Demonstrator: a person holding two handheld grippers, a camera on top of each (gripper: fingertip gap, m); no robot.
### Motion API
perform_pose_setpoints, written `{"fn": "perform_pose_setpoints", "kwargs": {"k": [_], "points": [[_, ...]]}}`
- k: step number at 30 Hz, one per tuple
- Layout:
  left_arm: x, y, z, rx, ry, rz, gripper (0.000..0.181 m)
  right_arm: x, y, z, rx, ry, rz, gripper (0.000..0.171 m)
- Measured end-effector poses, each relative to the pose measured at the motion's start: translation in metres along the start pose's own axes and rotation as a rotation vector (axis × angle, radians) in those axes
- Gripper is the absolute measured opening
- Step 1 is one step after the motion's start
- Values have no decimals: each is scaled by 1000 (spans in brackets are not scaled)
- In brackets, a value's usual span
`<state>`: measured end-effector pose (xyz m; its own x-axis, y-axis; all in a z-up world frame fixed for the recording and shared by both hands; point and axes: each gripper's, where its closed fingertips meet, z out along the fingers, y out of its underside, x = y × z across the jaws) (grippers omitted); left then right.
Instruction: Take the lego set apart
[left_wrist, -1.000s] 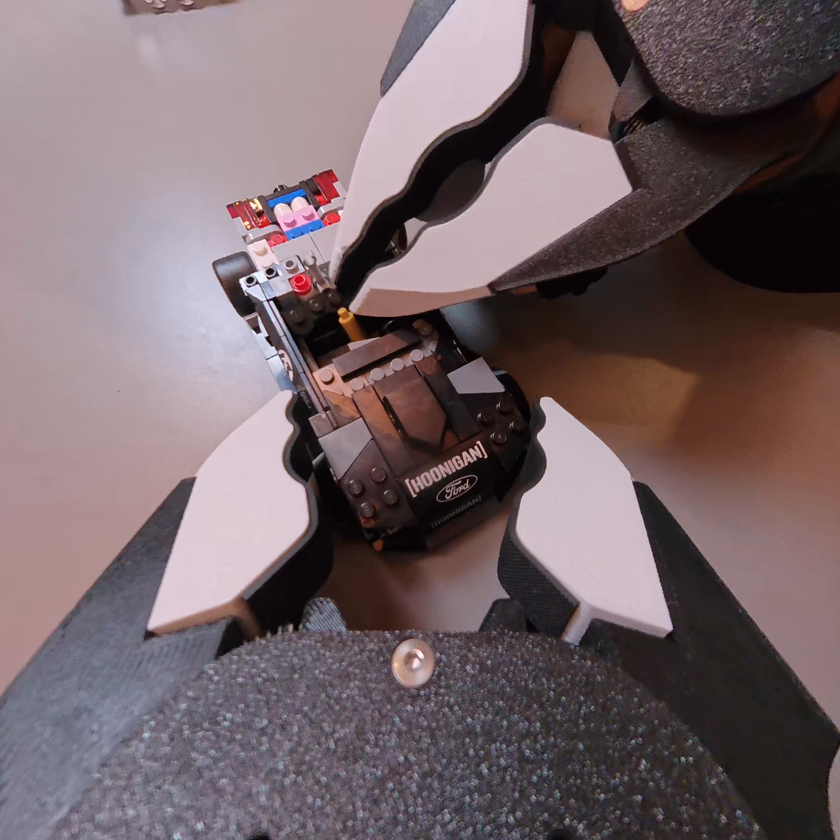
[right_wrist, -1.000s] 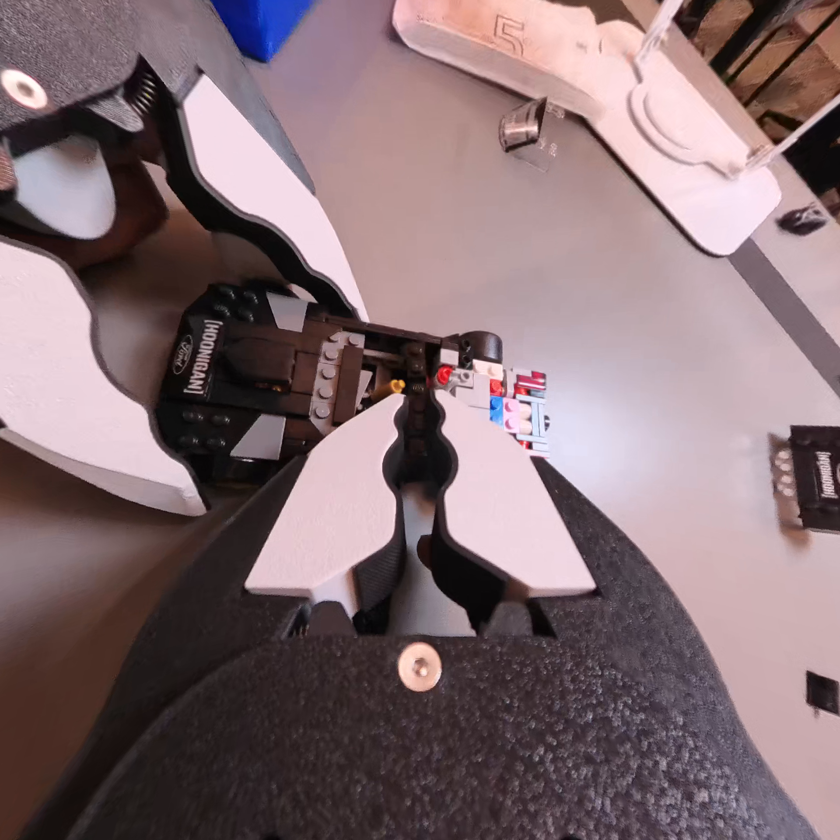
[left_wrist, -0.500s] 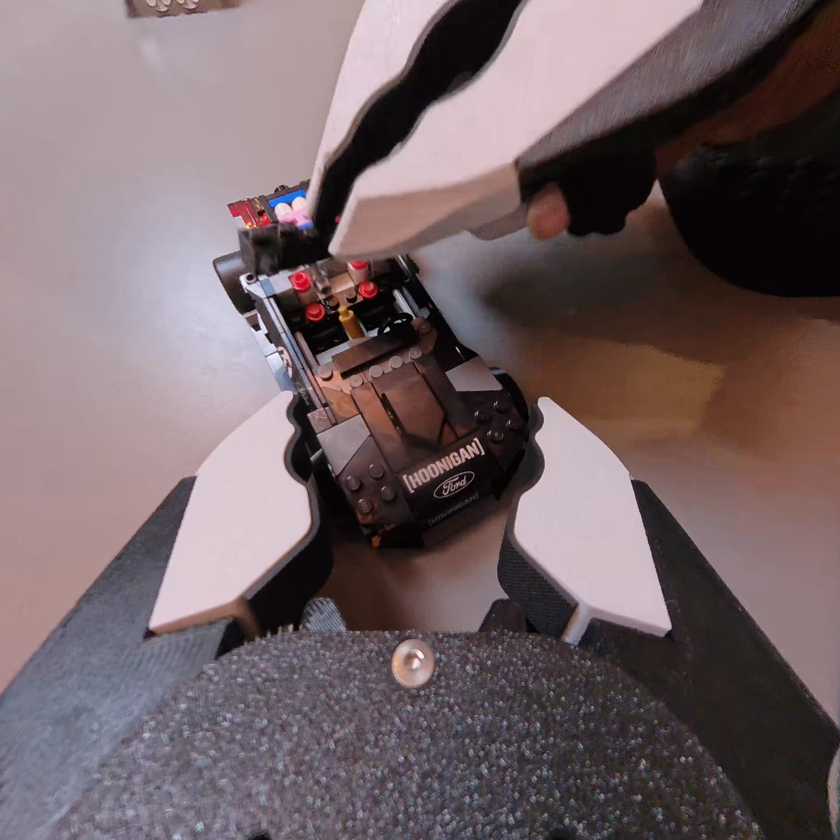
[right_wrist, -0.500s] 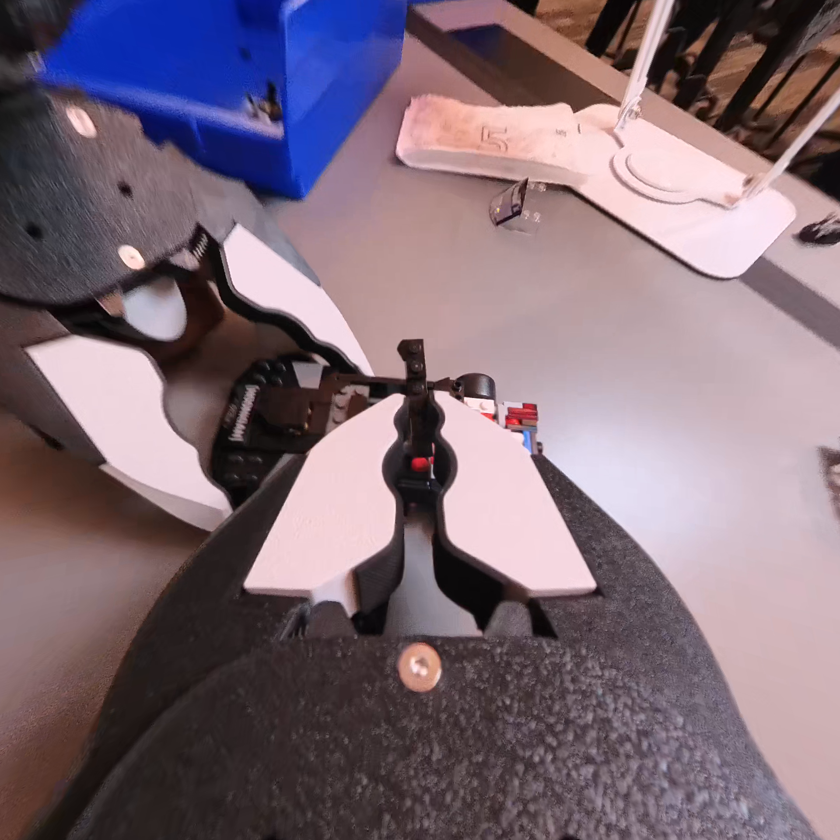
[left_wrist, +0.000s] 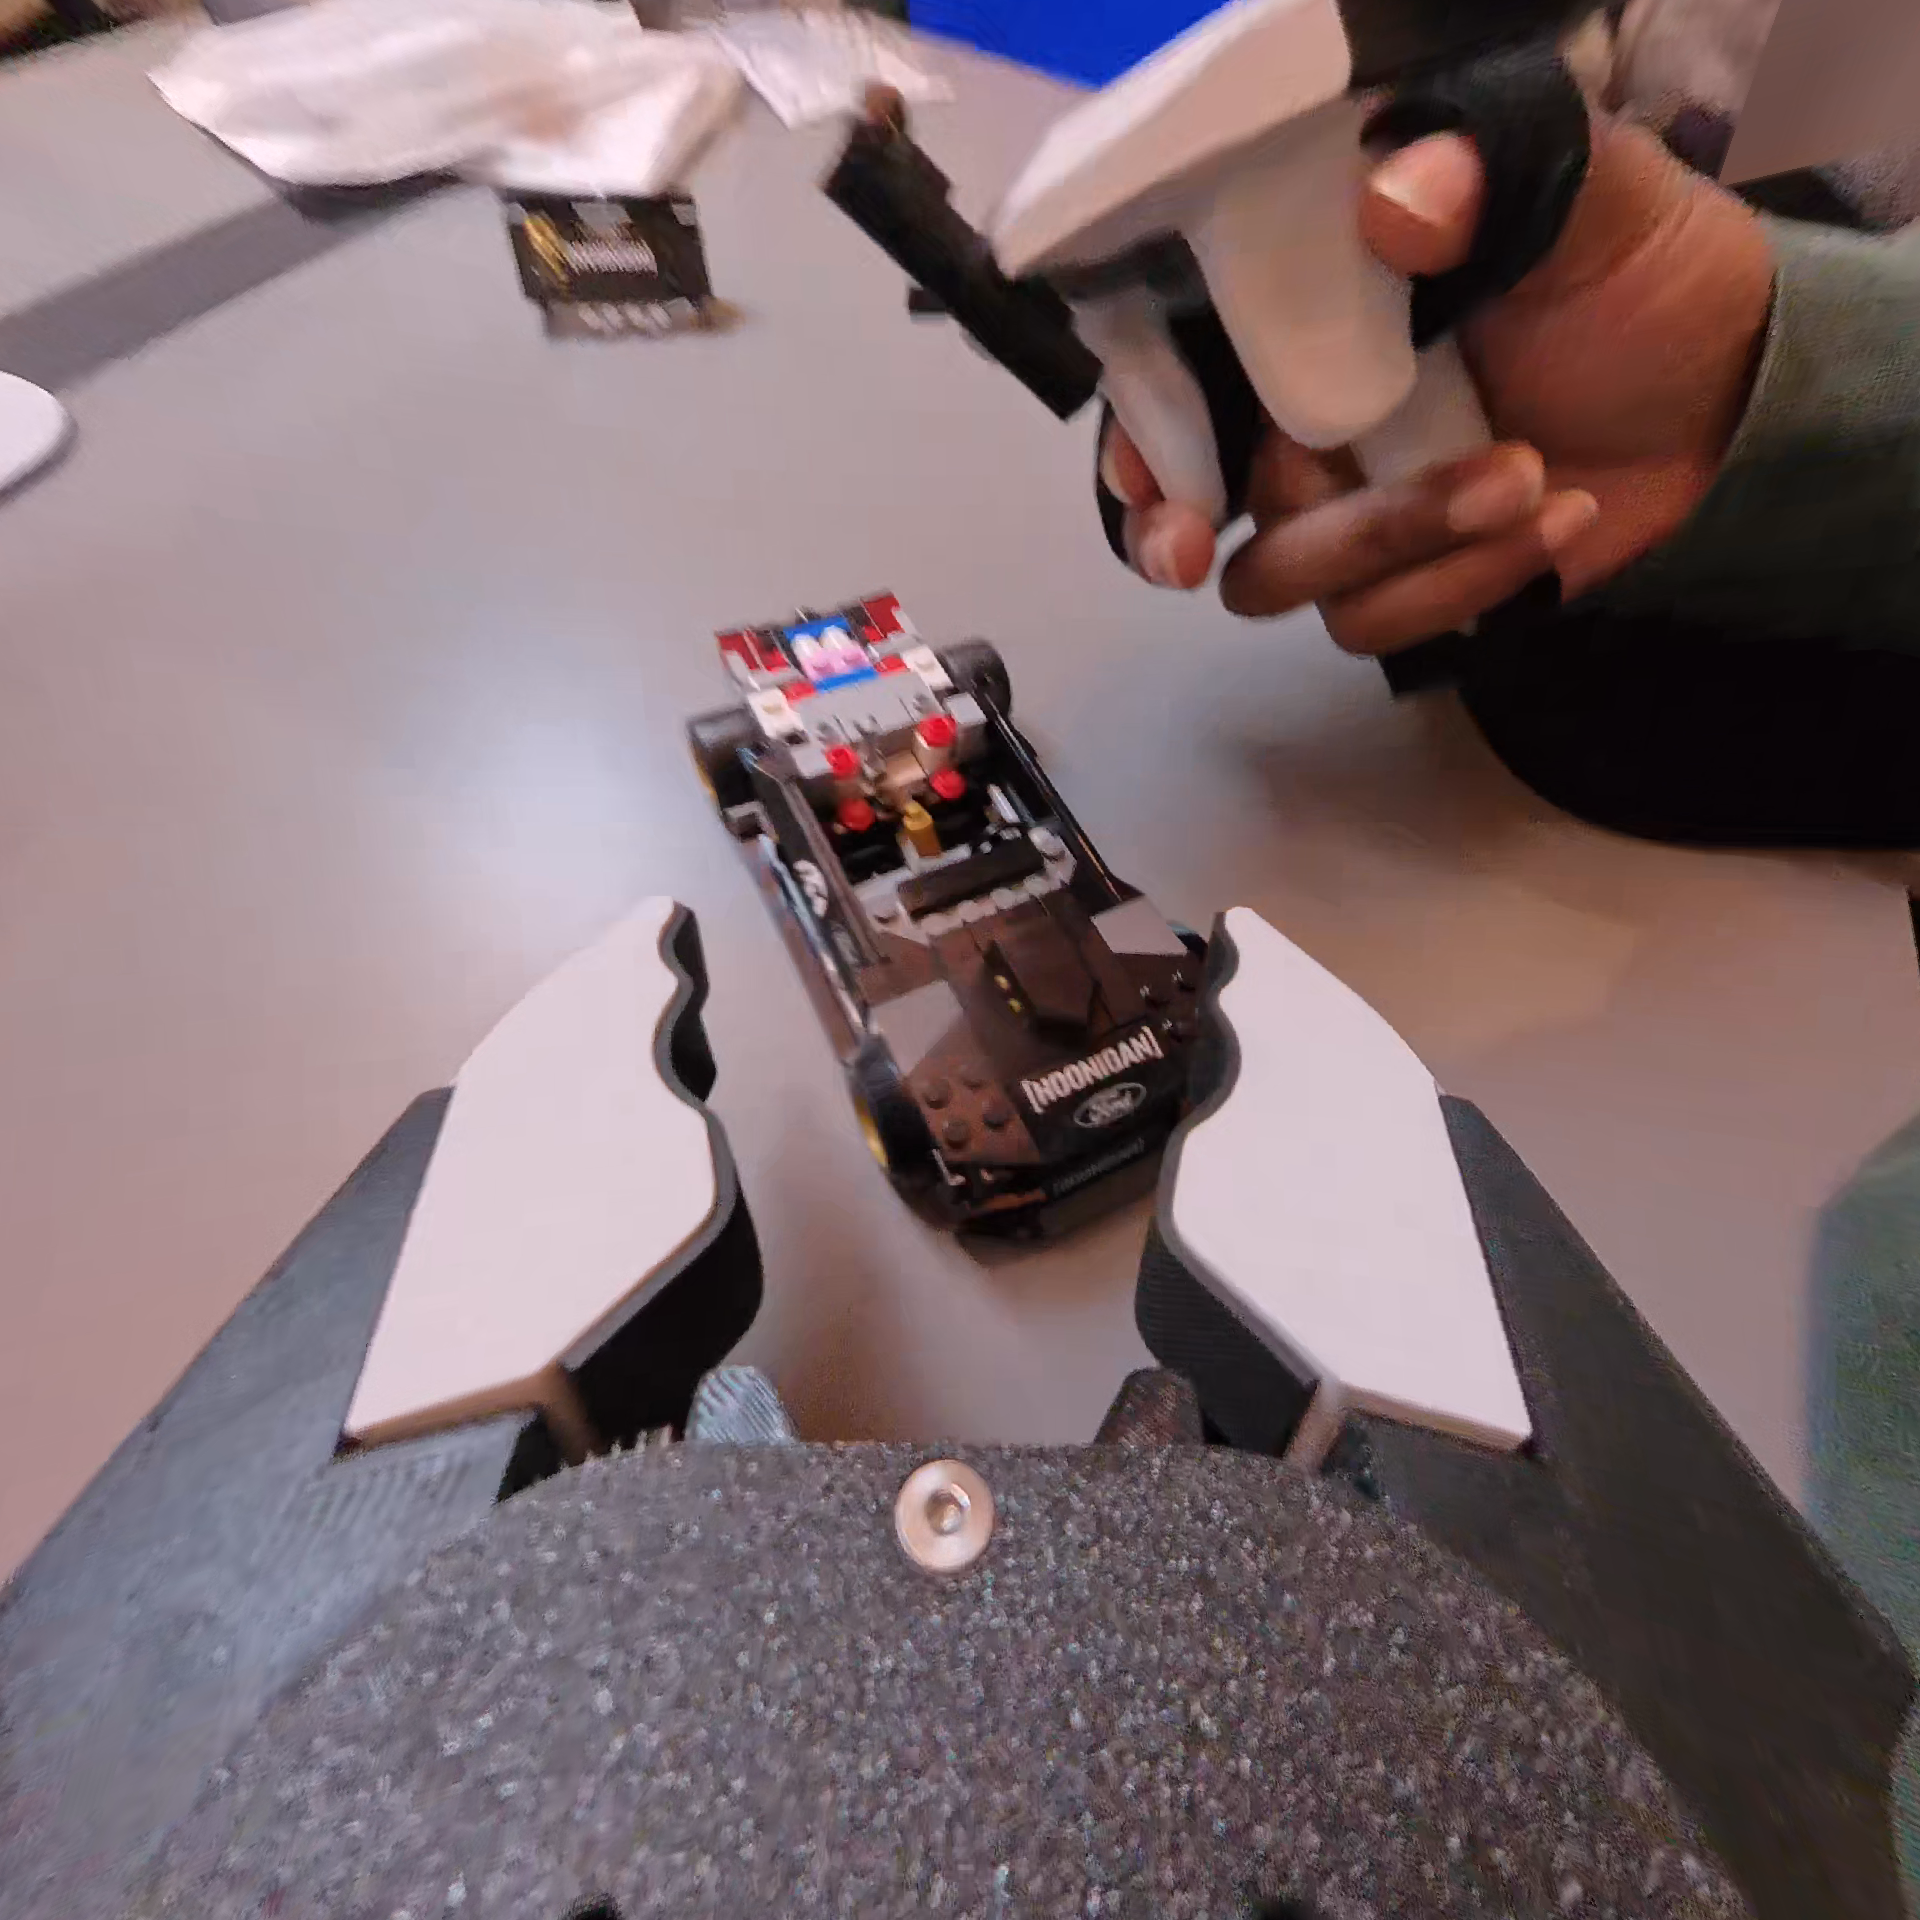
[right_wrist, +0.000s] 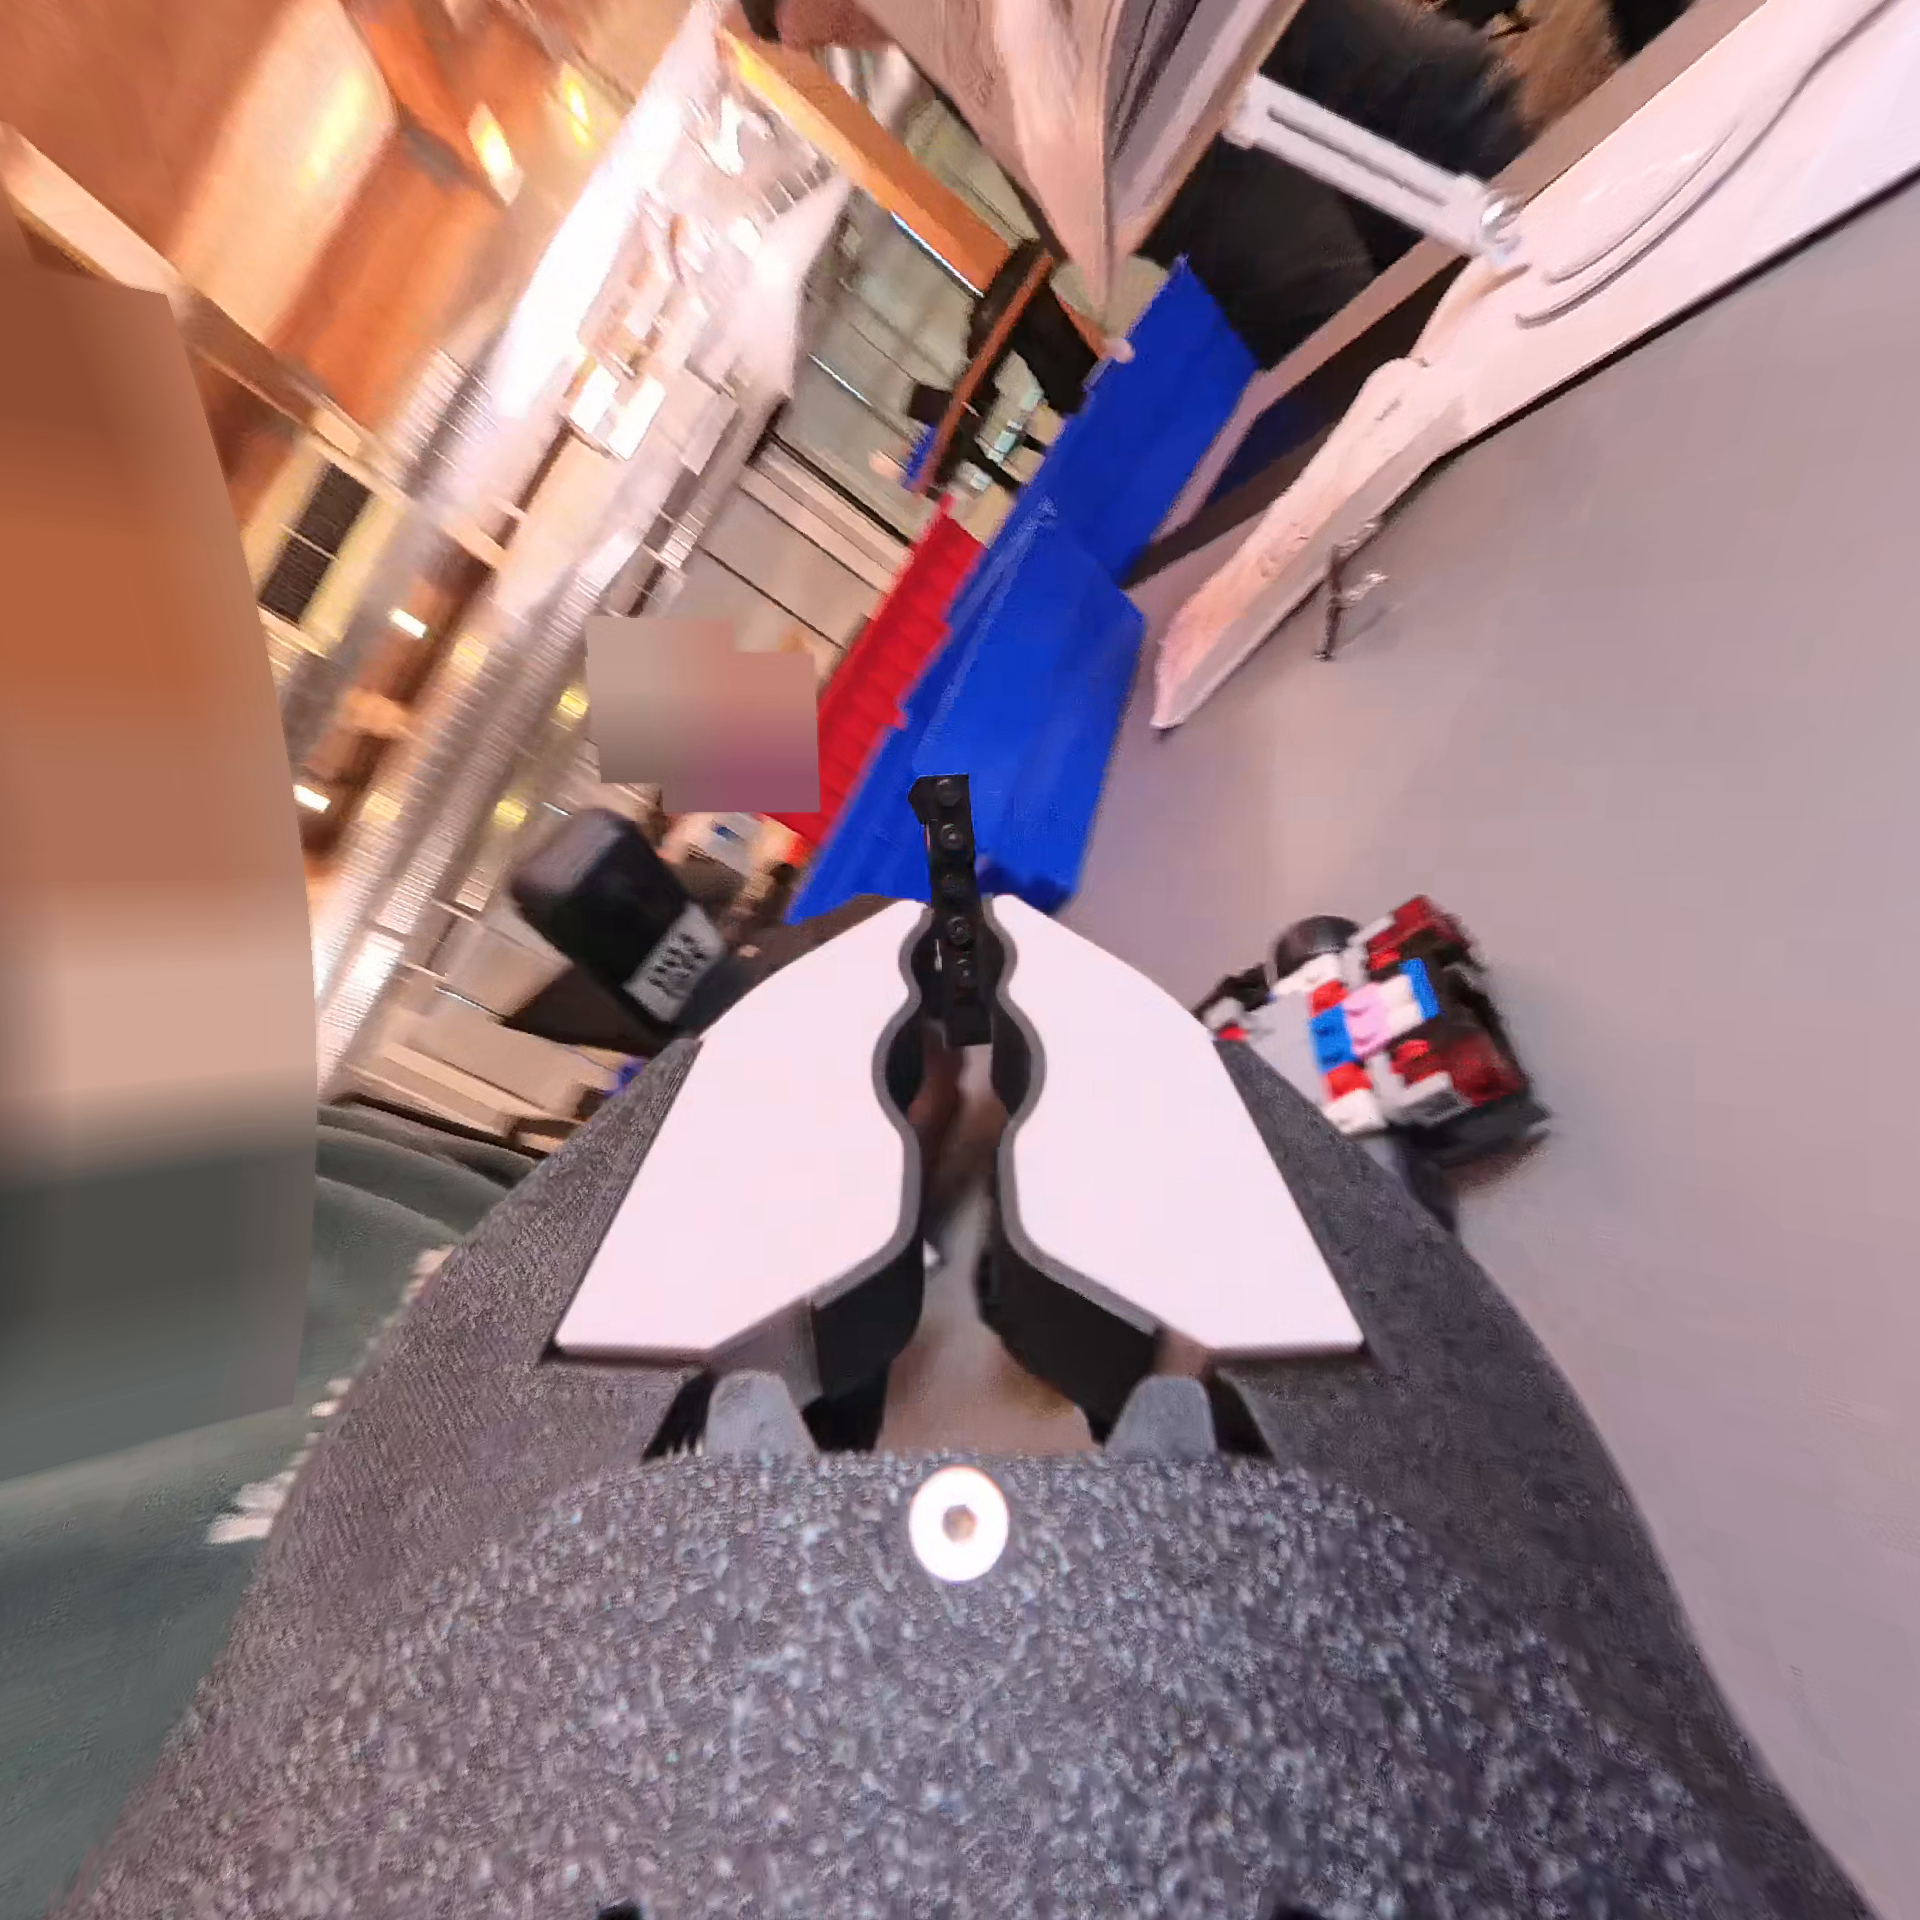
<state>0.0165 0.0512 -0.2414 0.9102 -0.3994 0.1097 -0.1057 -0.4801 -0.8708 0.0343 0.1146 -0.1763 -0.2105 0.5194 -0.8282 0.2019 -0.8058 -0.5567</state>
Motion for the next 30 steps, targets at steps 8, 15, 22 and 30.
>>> {"fn": "perform_pose_setpoints", "kwargs": {"k": [8,15,22,30], "points": [[-4,-46,-32,329,148,-190,54,-25,12,10,-13,-197,189,8],[0,-59,-46,442,313,-357,39,-41,28,26,-91,-220,108,8],[11,-66,-50,489,414,-409,31,-51,52,52,-188,-169,-198,8],[19,-66,-59,502,465,-385,8,-56,60,51,-202,-161,-438,8]]}}
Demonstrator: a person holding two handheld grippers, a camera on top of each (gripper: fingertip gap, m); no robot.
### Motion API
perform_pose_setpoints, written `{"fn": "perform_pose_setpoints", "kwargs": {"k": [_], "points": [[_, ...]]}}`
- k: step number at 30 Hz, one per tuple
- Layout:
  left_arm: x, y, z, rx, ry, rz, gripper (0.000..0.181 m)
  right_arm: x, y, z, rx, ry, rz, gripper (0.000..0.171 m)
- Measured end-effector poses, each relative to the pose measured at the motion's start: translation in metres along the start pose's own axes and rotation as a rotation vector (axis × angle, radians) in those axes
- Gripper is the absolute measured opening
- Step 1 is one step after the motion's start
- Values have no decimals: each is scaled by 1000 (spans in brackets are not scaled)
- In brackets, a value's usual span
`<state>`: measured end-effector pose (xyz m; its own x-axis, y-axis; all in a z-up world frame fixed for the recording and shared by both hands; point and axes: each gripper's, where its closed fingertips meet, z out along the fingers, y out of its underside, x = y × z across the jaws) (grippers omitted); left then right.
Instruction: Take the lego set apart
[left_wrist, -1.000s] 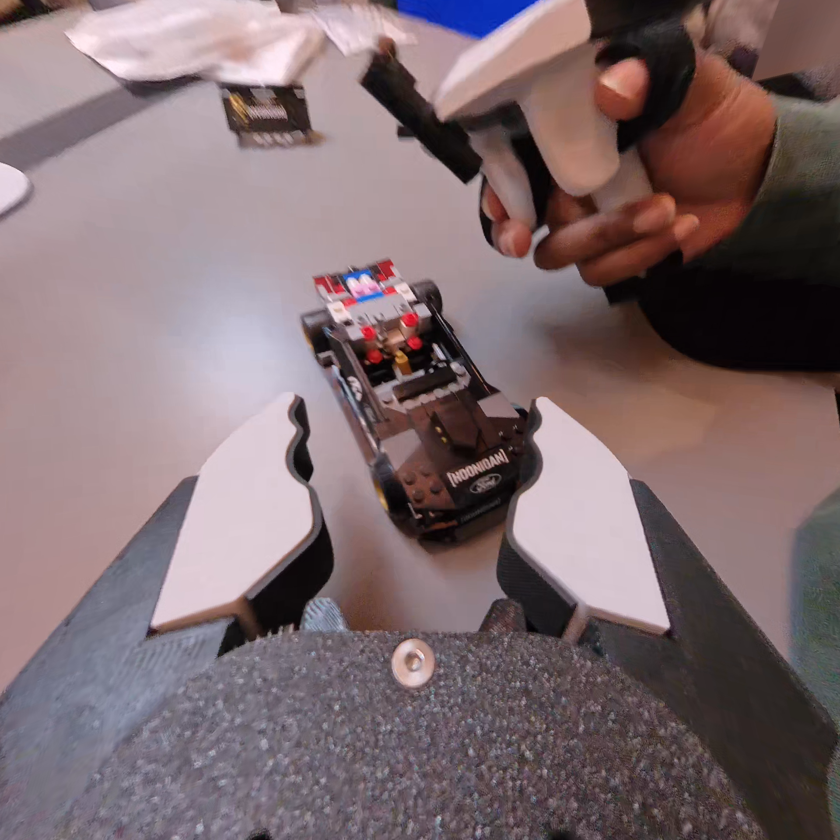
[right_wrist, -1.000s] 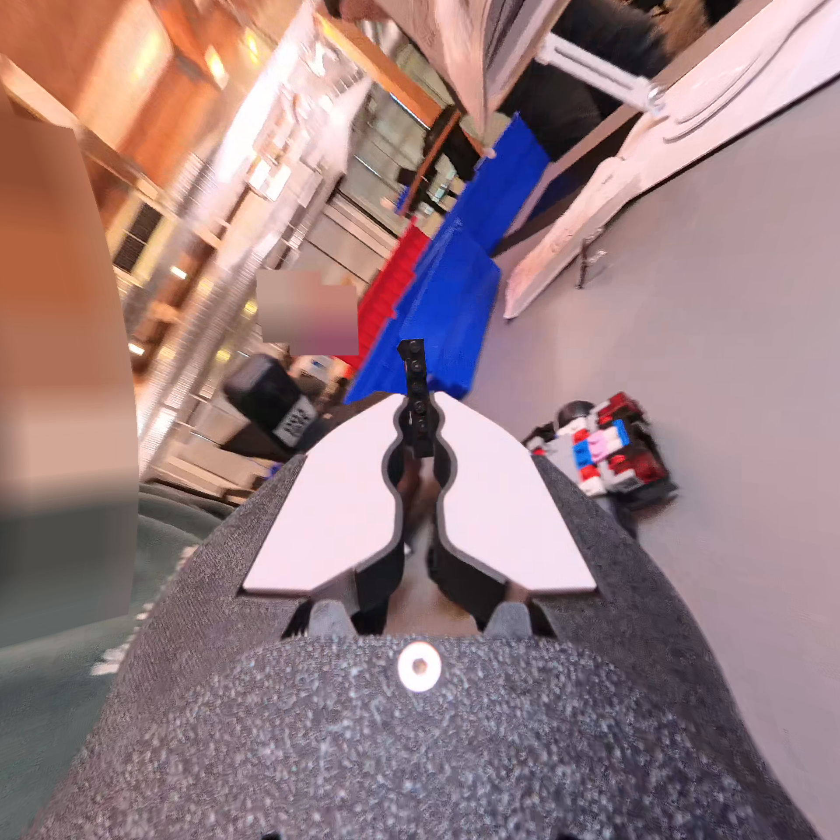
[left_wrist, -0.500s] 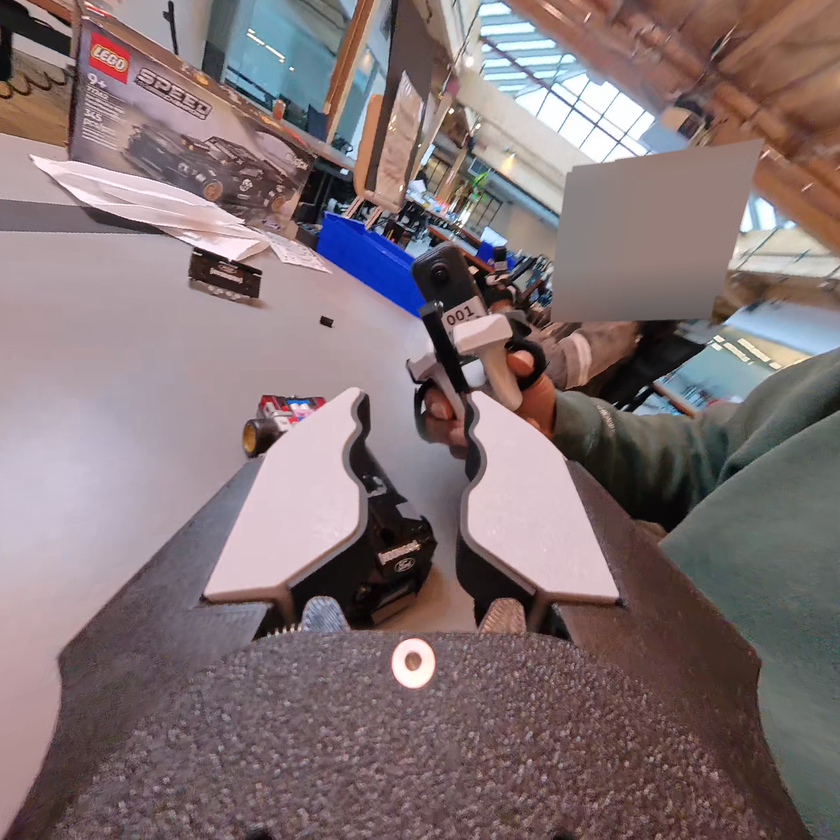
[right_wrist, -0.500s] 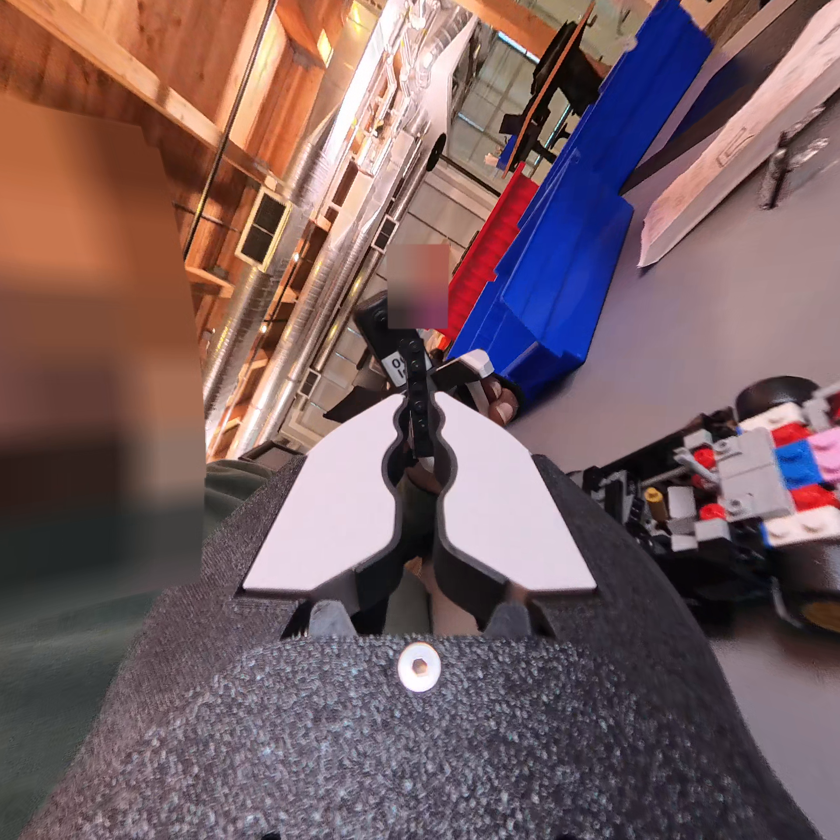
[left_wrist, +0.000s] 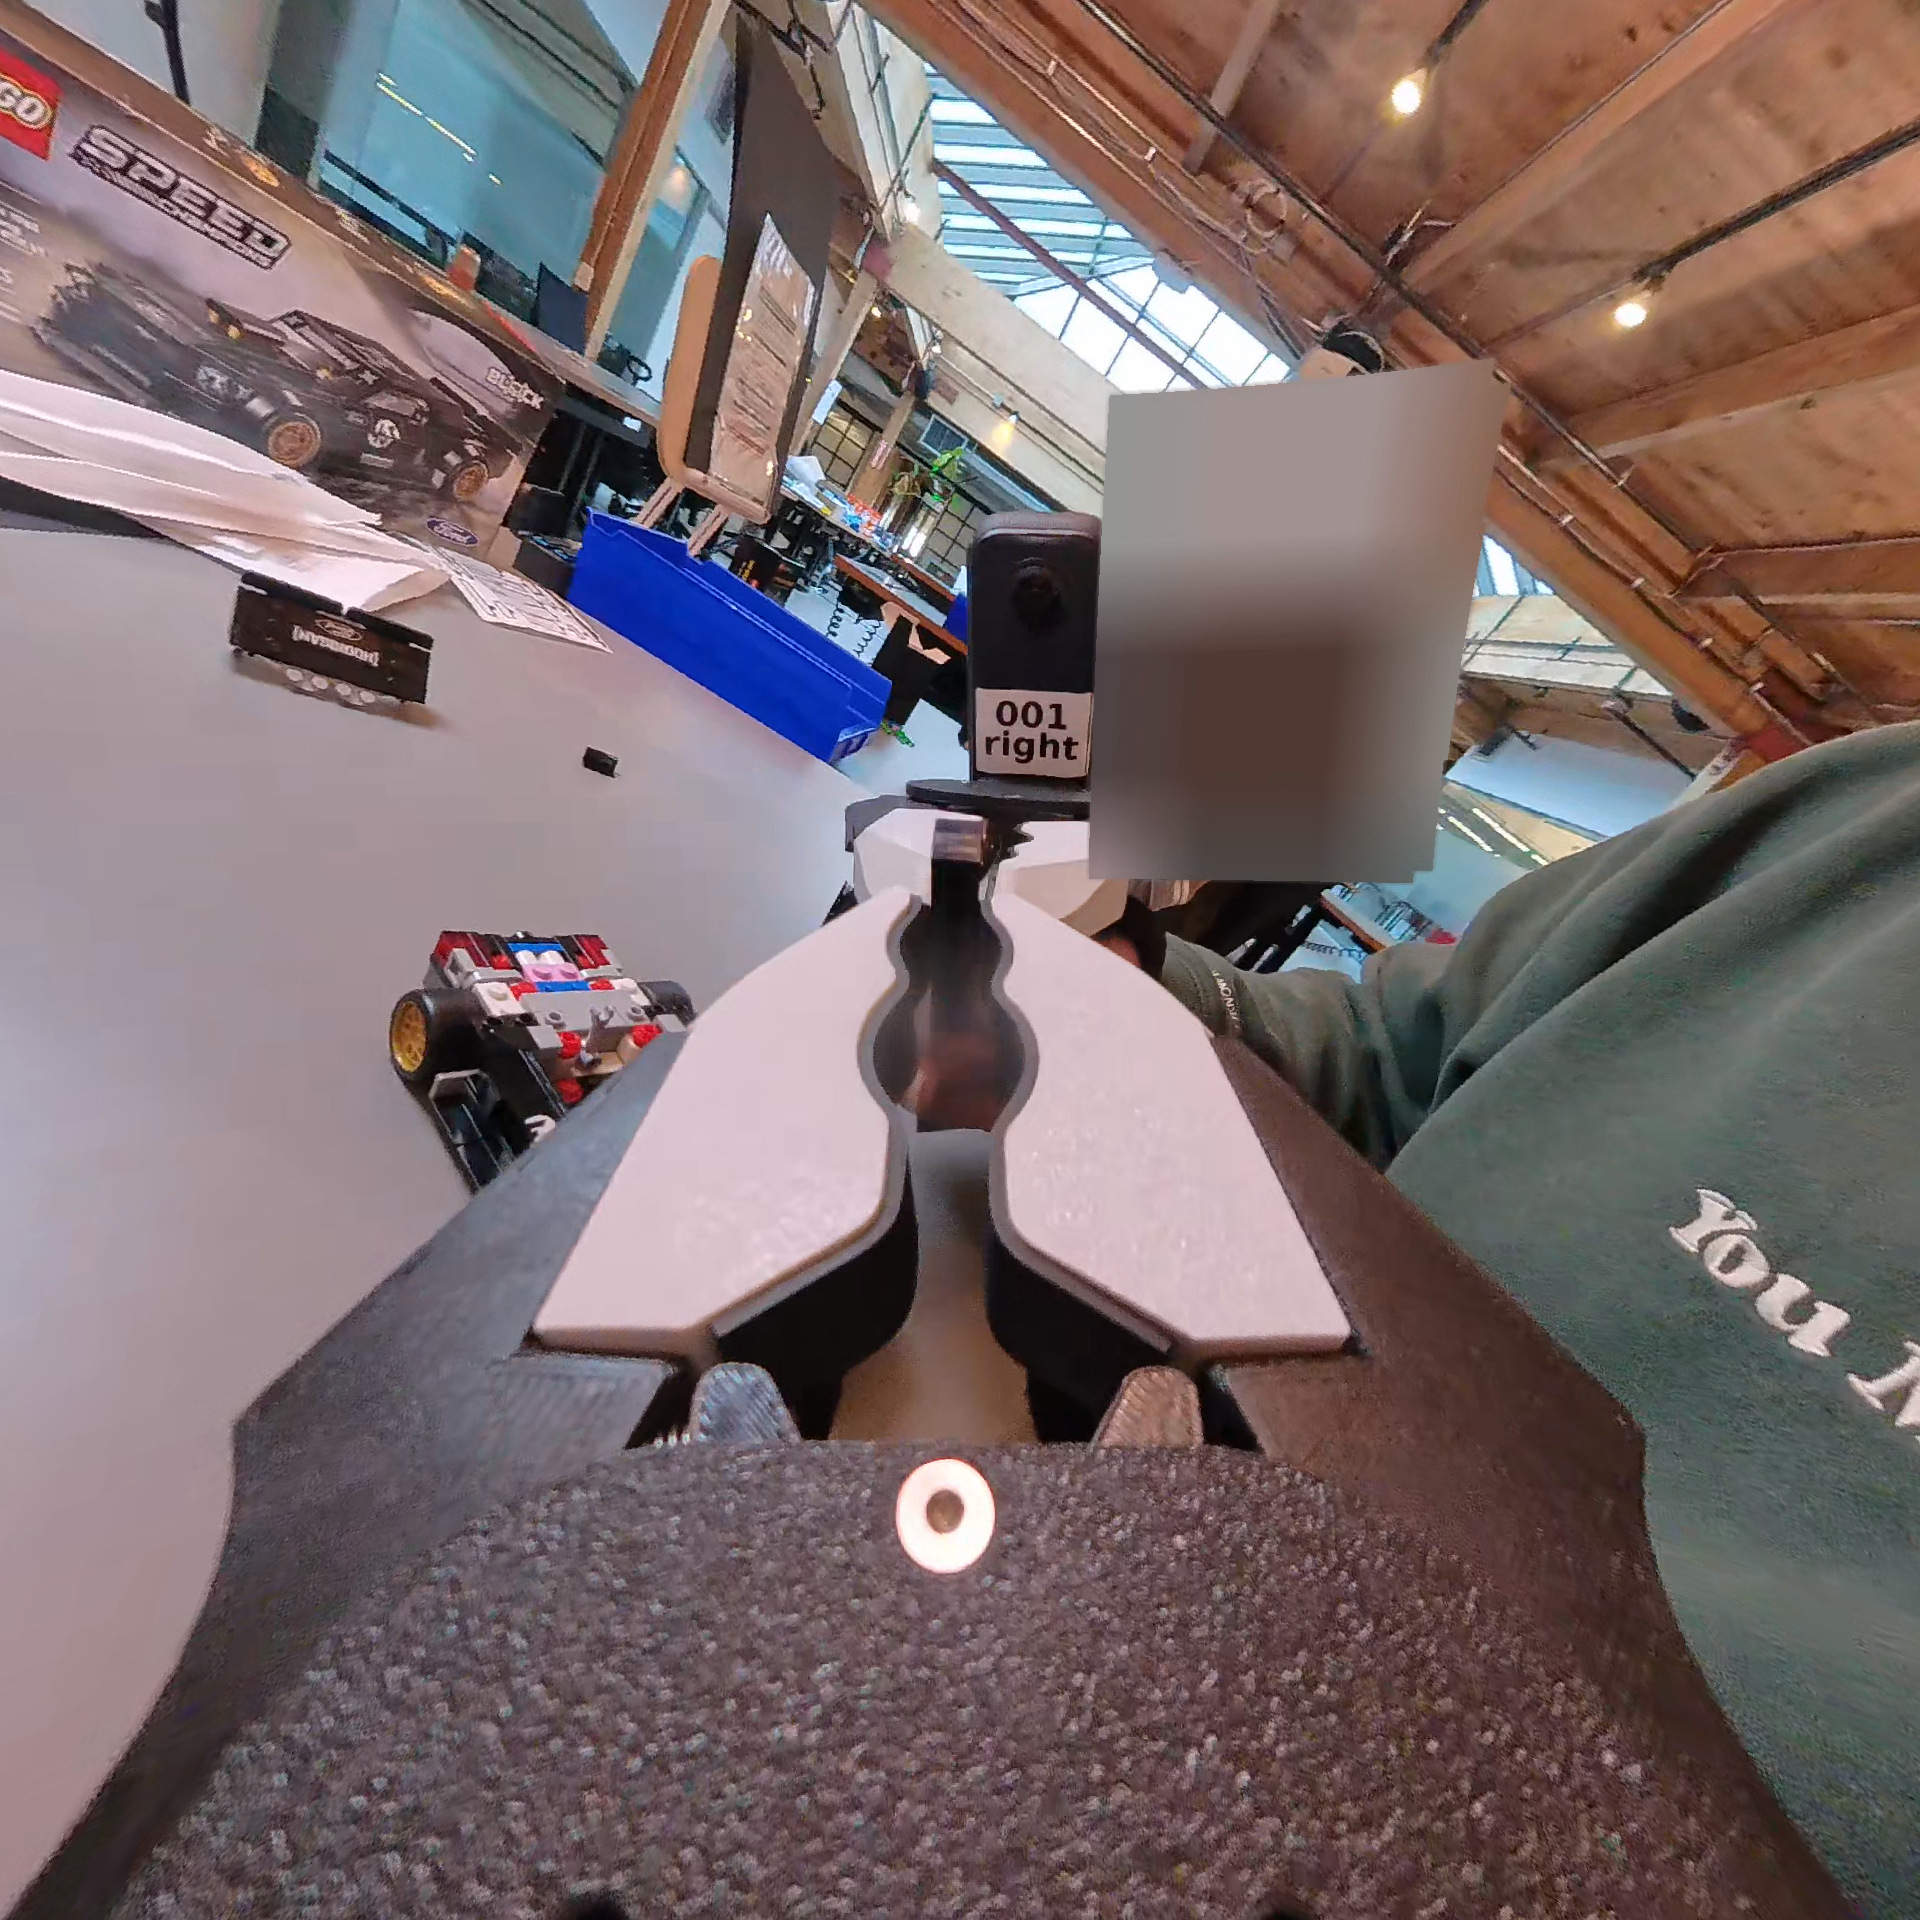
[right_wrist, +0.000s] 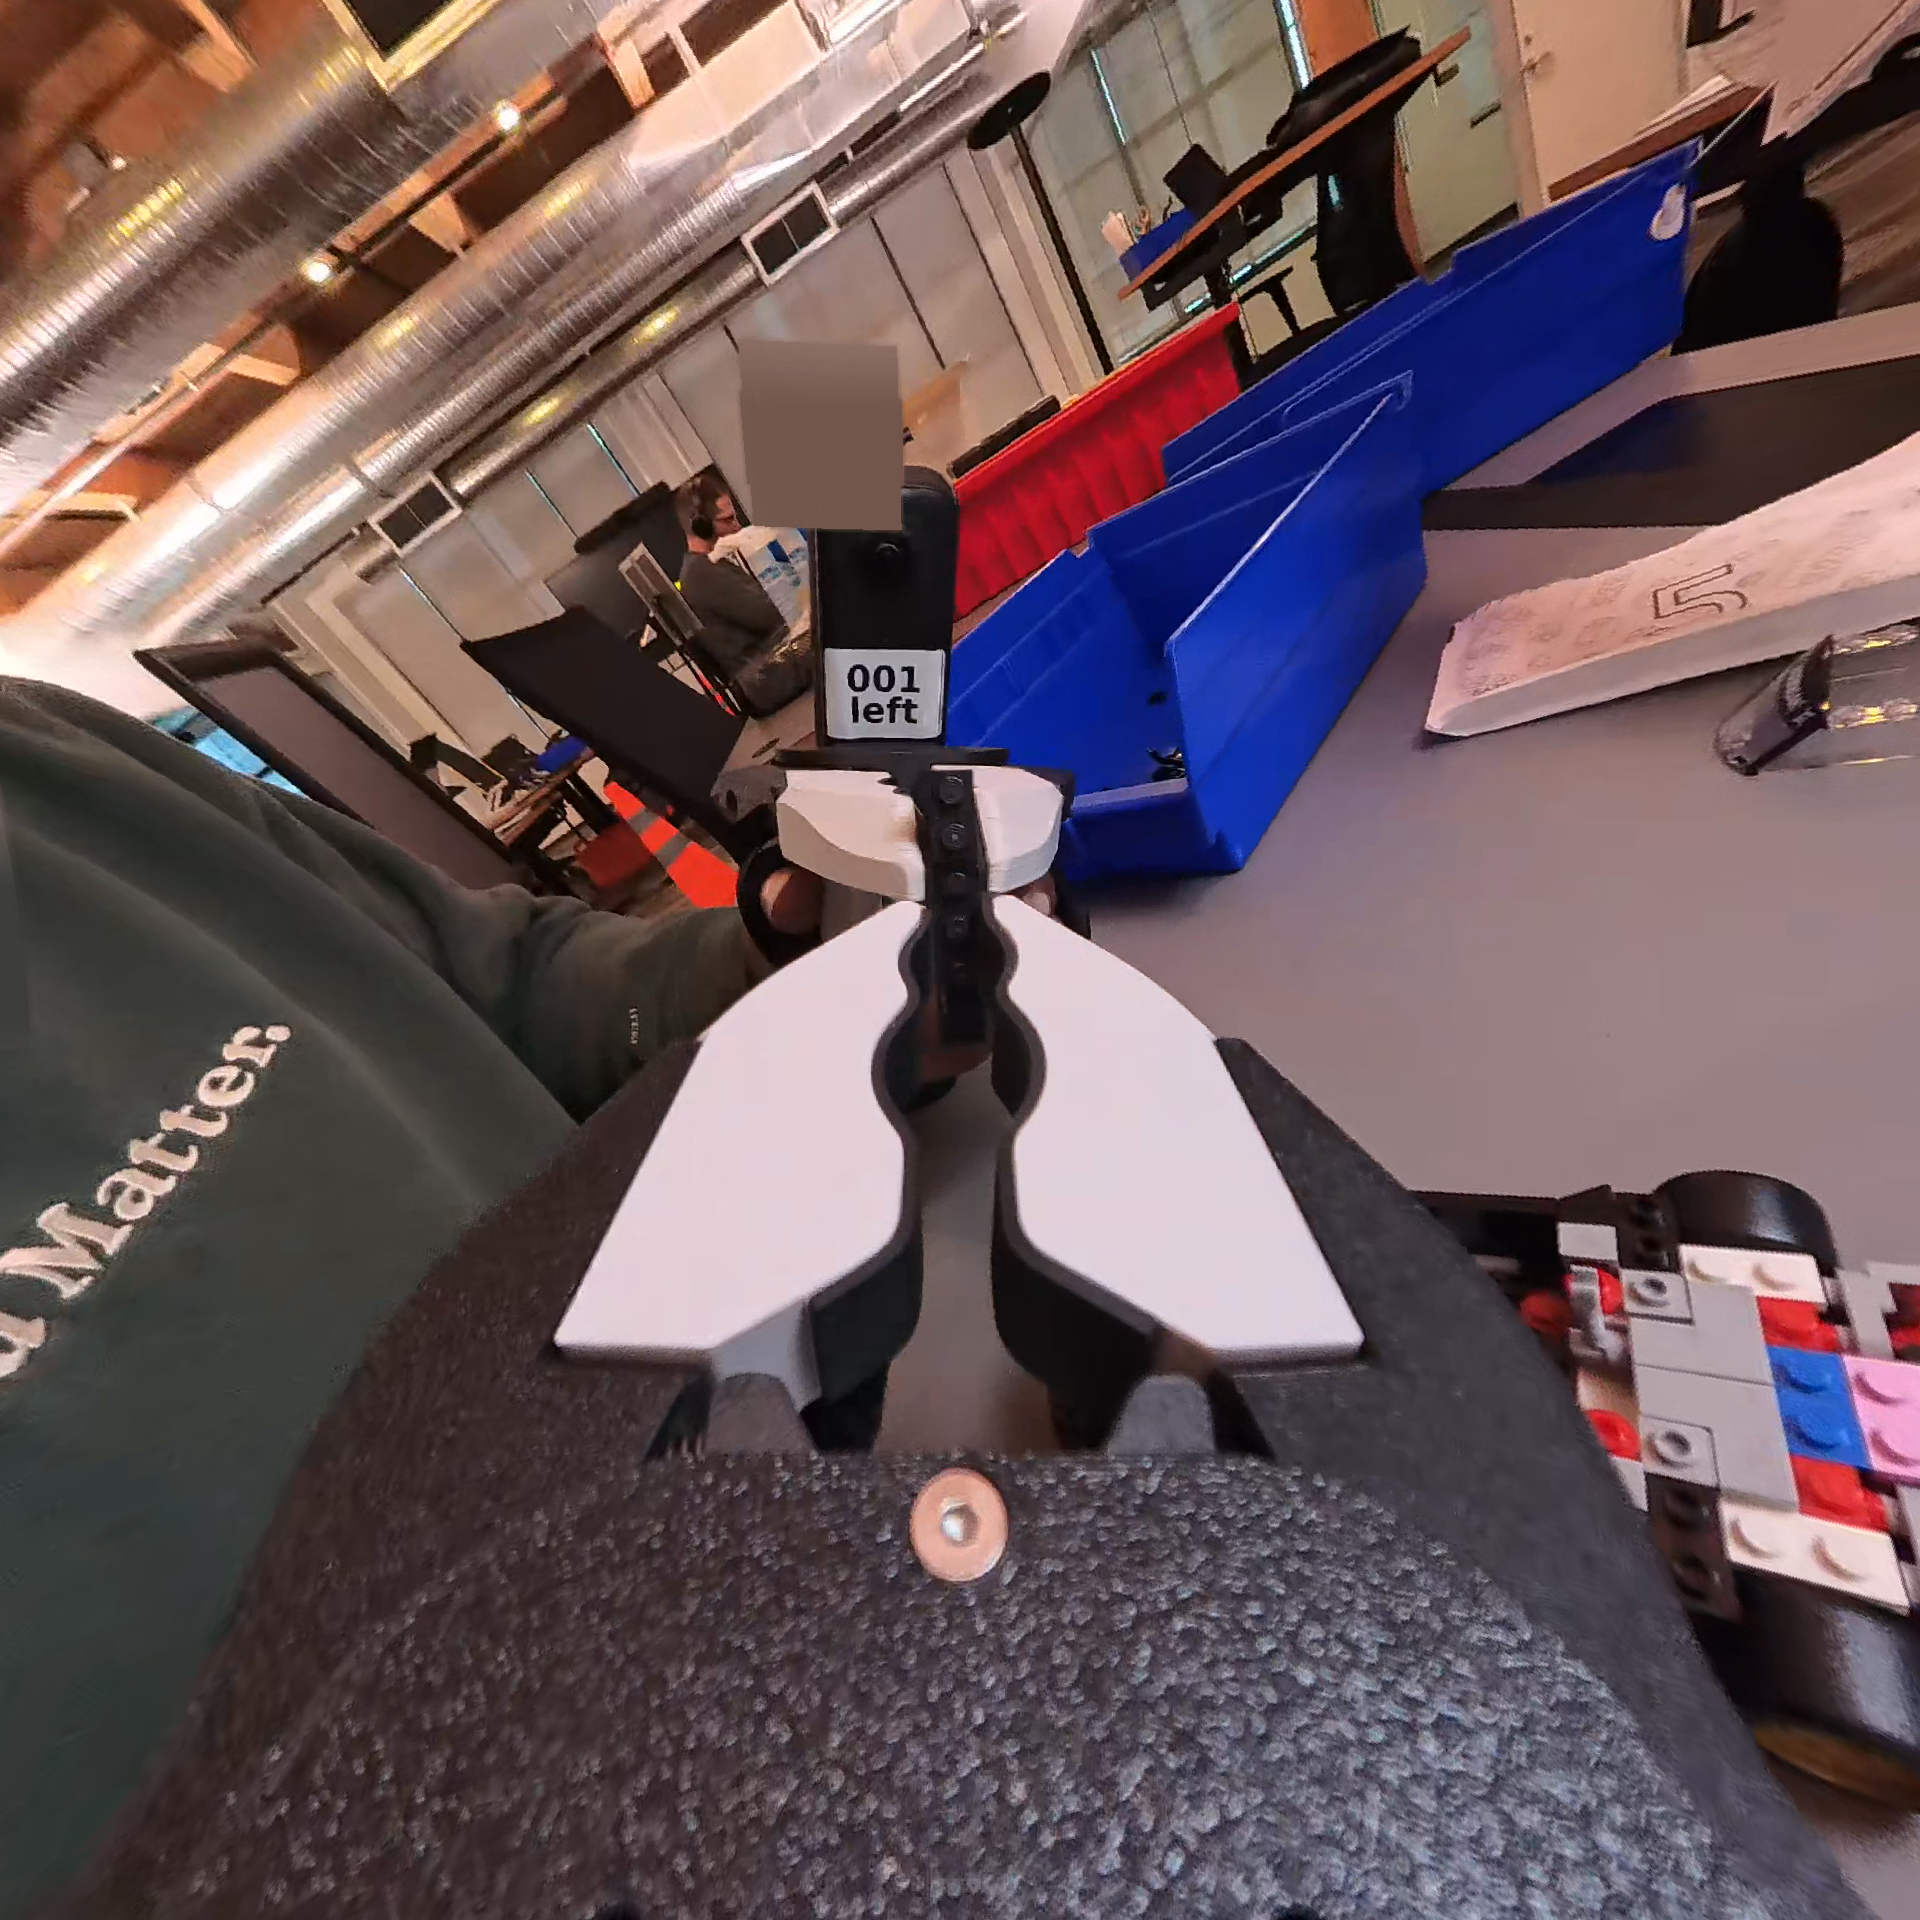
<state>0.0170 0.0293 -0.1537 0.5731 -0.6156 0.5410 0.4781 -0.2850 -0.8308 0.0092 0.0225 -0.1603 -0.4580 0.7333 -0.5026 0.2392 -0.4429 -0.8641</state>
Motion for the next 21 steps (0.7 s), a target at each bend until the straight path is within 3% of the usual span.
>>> {"fn": "perform_pose_setpoints", "kwargs": {"k": [6,8,11,16,21], "points": [[-3,3,-2,-39,-47,64,8,1,4,2,-12,-2,-13,8],[-6,1,-4,-45,-83,108,8,3,1,1,-37,25,-65,22],[-13,4,-6,-103,-152,195,8,1,-17,-4,-22,69,-172,28],[-5,11,-2,-166,-164,318,9,-4,-15,9,-108,91,-316,26],[-2,11,-4,-168,-145,311,9,-7,-12,11,-119,58,-339,11]]}}
